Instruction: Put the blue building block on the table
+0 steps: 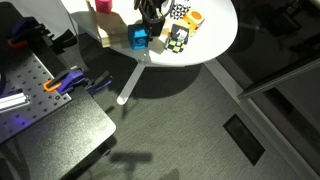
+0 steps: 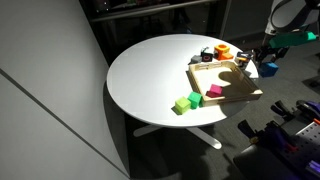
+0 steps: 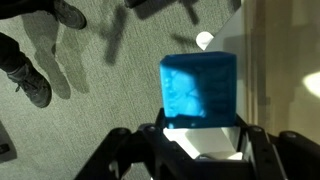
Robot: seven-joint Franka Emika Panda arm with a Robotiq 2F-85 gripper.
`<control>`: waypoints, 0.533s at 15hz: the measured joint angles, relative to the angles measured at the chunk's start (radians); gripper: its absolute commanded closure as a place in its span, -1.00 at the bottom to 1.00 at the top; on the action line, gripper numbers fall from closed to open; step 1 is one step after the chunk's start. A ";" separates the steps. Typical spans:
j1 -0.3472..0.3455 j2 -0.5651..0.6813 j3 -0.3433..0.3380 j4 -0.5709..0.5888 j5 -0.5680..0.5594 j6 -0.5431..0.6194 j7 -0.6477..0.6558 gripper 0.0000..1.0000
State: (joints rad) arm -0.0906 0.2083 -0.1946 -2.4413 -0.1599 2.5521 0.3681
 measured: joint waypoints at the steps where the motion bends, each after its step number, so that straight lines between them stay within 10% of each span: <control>1: -0.002 0.002 -0.004 0.000 0.004 0.010 0.000 0.35; 8: -0.025 0.041 -0.016 0.013 0.062 0.068 -0.033 0.35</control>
State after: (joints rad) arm -0.1152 0.2497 -0.2111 -2.4284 -0.0982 2.6197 0.3349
